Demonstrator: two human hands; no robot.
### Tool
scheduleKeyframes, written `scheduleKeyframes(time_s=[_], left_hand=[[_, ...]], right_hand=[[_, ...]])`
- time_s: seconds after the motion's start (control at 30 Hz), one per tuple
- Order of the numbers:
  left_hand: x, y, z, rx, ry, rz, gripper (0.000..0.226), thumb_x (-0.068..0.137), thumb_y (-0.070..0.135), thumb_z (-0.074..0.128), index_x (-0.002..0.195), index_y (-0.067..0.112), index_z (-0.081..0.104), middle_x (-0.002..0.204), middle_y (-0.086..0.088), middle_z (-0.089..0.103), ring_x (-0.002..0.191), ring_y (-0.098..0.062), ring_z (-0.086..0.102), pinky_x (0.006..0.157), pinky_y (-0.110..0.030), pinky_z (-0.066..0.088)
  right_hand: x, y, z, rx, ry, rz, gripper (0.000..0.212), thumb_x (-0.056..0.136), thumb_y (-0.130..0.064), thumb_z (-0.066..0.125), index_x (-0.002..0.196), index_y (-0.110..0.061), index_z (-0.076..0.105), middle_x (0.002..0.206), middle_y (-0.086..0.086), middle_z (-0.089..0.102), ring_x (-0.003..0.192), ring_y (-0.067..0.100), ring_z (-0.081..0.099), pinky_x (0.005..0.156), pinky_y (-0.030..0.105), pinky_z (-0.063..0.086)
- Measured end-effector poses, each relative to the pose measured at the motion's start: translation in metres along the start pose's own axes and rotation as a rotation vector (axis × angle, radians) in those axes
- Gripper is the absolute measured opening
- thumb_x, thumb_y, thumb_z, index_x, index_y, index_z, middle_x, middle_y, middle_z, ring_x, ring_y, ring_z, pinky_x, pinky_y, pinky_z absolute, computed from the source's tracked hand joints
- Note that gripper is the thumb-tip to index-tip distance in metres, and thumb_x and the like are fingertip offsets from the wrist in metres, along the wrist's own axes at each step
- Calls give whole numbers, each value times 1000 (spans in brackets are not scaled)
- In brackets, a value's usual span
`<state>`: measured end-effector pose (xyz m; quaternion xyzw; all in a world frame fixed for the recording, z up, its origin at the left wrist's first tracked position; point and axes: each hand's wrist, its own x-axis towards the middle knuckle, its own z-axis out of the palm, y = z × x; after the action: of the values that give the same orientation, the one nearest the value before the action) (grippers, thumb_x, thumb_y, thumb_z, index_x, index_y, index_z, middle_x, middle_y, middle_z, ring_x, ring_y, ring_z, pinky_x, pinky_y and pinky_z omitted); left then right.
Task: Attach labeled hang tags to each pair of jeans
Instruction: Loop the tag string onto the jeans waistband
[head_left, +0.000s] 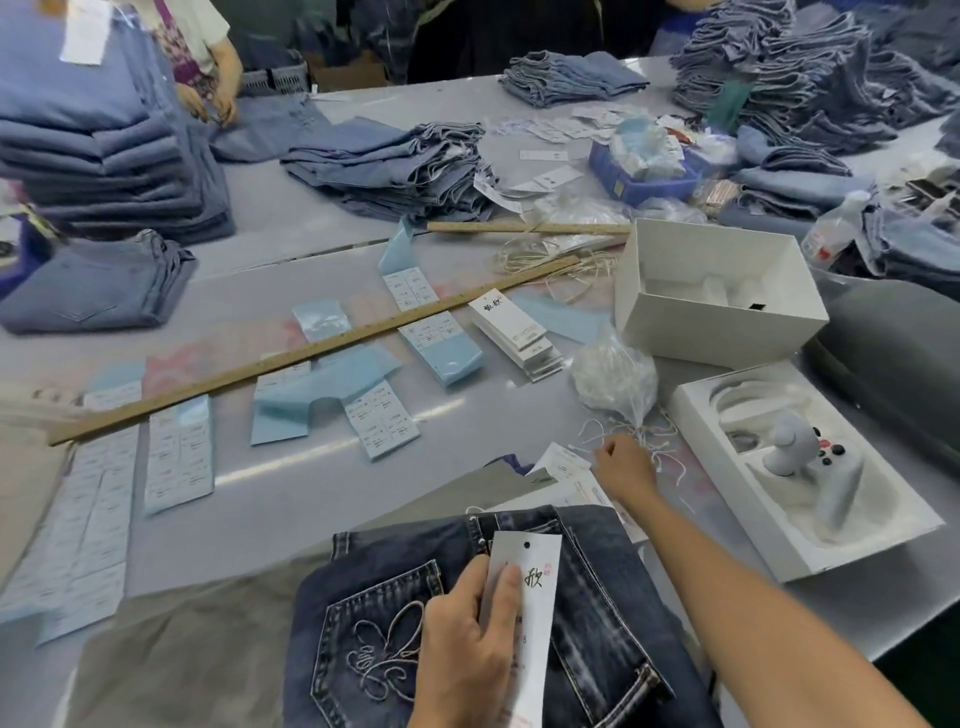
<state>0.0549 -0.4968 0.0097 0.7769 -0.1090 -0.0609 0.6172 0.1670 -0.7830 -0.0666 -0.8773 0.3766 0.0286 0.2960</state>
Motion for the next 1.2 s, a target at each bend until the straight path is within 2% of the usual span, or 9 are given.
scheduleKeyframes(time_s=[0.2, 0.3, 0.4, 0.47, 0.57, 0.63, 0.8, 0.9, 1.2], left_hand=[[1, 5, -1, -35, -7, -36, 39, 91, 62, 53, 78, 25, 58, 52, 5, 54, 43, -5, 43, 43, -24, 31], [1, 10, -4, -65, -51, -107, 26, 93, 60, 53, 104, 38, 62, 63, 0, 69, 48, -15, 60, 46, -38, 50], [0, 15, -6, -100, -58, -163, 50, 101, 29, 59, 136, 58, 37, 75, -4, 75, 56, -18, 68, 55, -39, 57], [-1, 22, -10, -172, -56, -152, 54, 101, 13, 57, 131, 56, 47, 89, -1, 76, 70, -21, 73, 63, -39, 60], [-6, 30, -15, -264, -96, -172, 24, 90, 24, 60, 102, 36, 76, 100, -2, 75, 90, -25, 71, 80, -40, 57], [-14, 32, -21, -364, -153, -203, 28, 88, 36, 58, 104, 24, 78, 103, -7, 75, 94, -29, 72, 86, -48, 56], [-20, 33, -31, -433, -182, -227, 44, 91, 56, 56, 104, 20, 78, 100, -10, 77, 91, -30, 74, 80, -40, 59], [-21, 27, -26, -327, -104, -219, 8, 90, 34, 75, 95, 30, 81, 95, 0, 78, 89, -20, 74, 79, -36, 57], [-26, 31, -25, -444, 11, -240, 31, 90, 7, 72, 105, 33, 76, 93, -11, 77, 81, -33, 72, 66, -40, 60]], right_hand=[[-44, -25, -58, 880, -142, 32, 15, 91, -3, 70, 106, -3, 68, 81, 7, 74, 71, 16, 59, 65, 26, 44], [-96, -49, -101, 1000, -376, -196, 18, 82, -24, 80, 98, -16, 77, 89, 7, 76, 76, 13, 62, 66, 23, 48], [-159, -64, -128, 906, -495, -428, 35, 76, -38, 86, 100, -15, 77, 94, 12, 75, 84, 15, 68, 73, 19, 54], [-196, -68, -131, 775, -529, -518, 18, 83, -28, 81, 99, -20, 77, 95, 8, 76, 90, 17, 72, 80, 20, 55], [-233, -60, -116, 399, -436, -627, 13, 89, -19, 77, 94, -31, 76, 91, -9, 74, 85, 12, 69, 78, 22, 54], [-248, -54, -106, 230, -334, -674, 16, 90, -19, 75, 94, -34, 73, 91, -18, 72, 87, 7, 67, 76, 16, 50], [-258, -42, -94, 182, -124, -656, 18, 88, -17, 77, 95, -33, 72, 91, -22, 70, 90, 2, 65, 76, 11, 48], [-260, -38, -95, 116, -48, -702, 20, 86, -15, 78, 94, -32, 71, 89, -22, 69, 88, 2, 64, 74, 9, 46], [-261, -23, -99, -43, 30, -745, 20, 85, -12, 79, 99, -25, 73, 95, -17, 66, 91, 3, 61, 80, 15, 50]])
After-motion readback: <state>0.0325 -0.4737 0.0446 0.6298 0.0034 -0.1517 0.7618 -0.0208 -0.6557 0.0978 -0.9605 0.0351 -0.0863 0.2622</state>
